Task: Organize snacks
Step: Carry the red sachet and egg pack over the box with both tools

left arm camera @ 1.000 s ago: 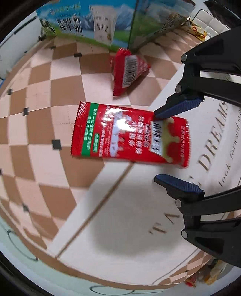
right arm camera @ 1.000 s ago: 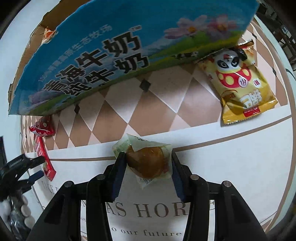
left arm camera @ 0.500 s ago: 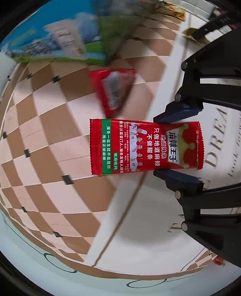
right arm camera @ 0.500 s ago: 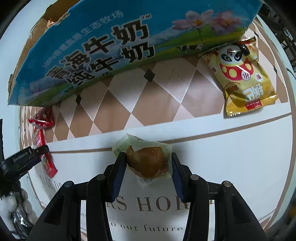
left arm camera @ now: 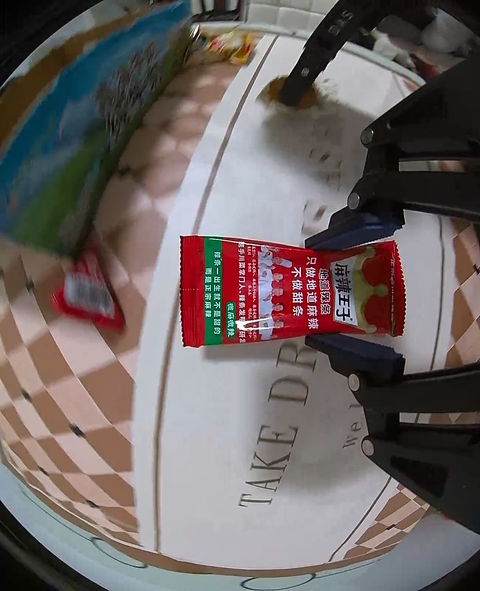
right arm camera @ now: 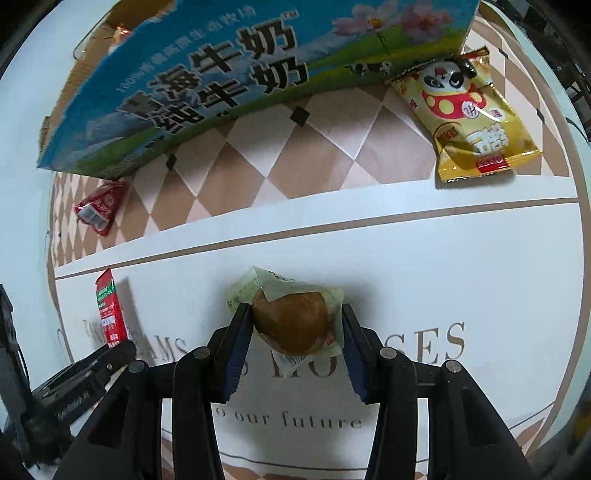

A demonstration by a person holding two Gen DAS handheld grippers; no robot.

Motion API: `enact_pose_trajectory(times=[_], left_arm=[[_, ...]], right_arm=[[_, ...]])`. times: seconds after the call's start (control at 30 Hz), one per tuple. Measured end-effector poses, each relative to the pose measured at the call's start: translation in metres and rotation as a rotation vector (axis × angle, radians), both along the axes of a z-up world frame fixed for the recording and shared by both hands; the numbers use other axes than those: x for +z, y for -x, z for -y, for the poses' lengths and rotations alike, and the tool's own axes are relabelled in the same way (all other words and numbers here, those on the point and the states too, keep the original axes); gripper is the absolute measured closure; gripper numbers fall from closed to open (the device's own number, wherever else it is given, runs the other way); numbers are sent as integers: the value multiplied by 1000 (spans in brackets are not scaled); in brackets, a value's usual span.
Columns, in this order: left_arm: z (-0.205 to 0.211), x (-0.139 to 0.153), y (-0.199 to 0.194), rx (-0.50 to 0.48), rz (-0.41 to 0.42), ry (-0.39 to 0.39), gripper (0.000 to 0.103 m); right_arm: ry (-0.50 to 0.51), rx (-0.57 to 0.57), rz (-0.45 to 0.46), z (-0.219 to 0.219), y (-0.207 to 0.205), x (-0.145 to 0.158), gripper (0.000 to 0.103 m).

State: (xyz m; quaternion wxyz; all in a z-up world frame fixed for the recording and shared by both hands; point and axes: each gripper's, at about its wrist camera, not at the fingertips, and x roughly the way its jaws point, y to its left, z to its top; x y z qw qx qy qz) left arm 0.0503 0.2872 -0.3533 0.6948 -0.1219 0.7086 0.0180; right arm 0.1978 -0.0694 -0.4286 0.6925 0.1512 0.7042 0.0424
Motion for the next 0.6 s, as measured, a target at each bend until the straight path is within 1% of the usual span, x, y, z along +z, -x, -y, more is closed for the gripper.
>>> enact_pose_trajectory(times=[0.1, 0.2, 0.23, 0.33, 0.37, 0.4, 0.43, 0.53, 0.6], left_arm=[[9, 27, -5, -33, 52, 35, 62], [25, 67, -16, -70, 129, 70, 62], [13, 72, -27, -75, 146, 80, 62], [29, 112, -55, -97, 212, 118, 62], [35, 124, -58, -103, 238, 128, 62], [38, 138, -70, -111, 262, 131, 62], [39, 146, -81, -120, 274, 134, 62], [43, 159, -118, -125, 274, 148, 62], [46, 157, -139, -133, 262, 132, 62]], right_arm=[[-31, -4, 25, 0, 0, 20, 54], [-70, -9, 68, 6, -5, 47, 54], [-86, -12, 83, 8, -7, 58, 54], [-119, -13, 136, 17, -16, 91, 54], [-129, -13, 158, 21, -22, 105, 54], [-142, -15, 176, 24, -32, 116, 54], [-166, -22, 198, 27, -42, 130, 54], [-190, -29, 243, 39, -74, 155, 54], [-200, -32, 262, 45, -96, 166, 54]])
